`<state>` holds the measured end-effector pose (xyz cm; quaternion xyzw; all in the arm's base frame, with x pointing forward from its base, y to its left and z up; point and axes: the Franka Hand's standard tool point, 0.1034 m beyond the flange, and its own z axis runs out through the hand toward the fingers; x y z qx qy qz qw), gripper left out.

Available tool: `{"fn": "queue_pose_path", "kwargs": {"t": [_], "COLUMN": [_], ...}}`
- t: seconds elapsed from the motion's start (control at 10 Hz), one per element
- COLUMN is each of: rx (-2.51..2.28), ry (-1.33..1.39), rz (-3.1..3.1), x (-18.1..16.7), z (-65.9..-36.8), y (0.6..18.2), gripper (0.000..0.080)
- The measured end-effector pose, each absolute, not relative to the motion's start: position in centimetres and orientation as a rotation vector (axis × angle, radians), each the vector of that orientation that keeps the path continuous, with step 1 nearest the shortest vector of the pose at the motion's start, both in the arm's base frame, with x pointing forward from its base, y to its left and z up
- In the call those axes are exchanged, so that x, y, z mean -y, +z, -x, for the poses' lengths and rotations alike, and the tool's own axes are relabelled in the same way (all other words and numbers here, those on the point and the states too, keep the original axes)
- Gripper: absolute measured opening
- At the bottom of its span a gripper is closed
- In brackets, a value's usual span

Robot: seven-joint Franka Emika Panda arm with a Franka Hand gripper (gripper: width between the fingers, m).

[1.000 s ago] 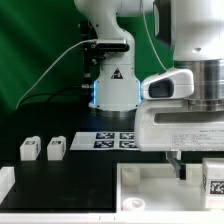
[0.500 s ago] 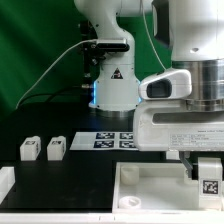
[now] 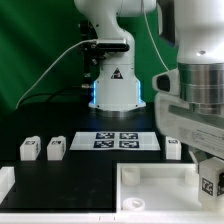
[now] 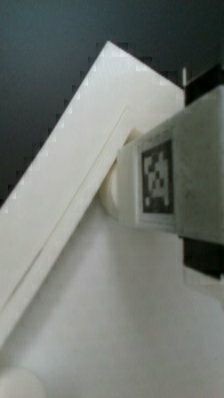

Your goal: Assemble one leg

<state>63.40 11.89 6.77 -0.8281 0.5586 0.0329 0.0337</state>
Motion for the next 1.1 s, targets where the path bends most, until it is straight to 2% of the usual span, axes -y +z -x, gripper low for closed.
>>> {"fn": "queue_pose_path", "kwargs": {"t": [0.3, 0.6, 0.7, 0.8, 0.9, 1.1], "rx": [-2.302, -2.451, -2.417, -2.396, -2.341, -1.922], "ry": [0.155, 0.161, 0.161, 0.161, 0.151, 0.124], "rz": [2.031, 1.859, 1.900, 1.925, 1.986, 2.380], "x": [-11.9, -12.6, -12.6, -12.7, -12.6, -12.3], "z": [-63.6, -63.4, -63.4, -63.3, -63.3, -62.3], "y": [6.7, 6.5, 6.5, 6.5, 6.5, 6.4], "gripper": [0.0292, 0.0292, 0.0387, 0.0525, 0.0610, 0.0641]}}
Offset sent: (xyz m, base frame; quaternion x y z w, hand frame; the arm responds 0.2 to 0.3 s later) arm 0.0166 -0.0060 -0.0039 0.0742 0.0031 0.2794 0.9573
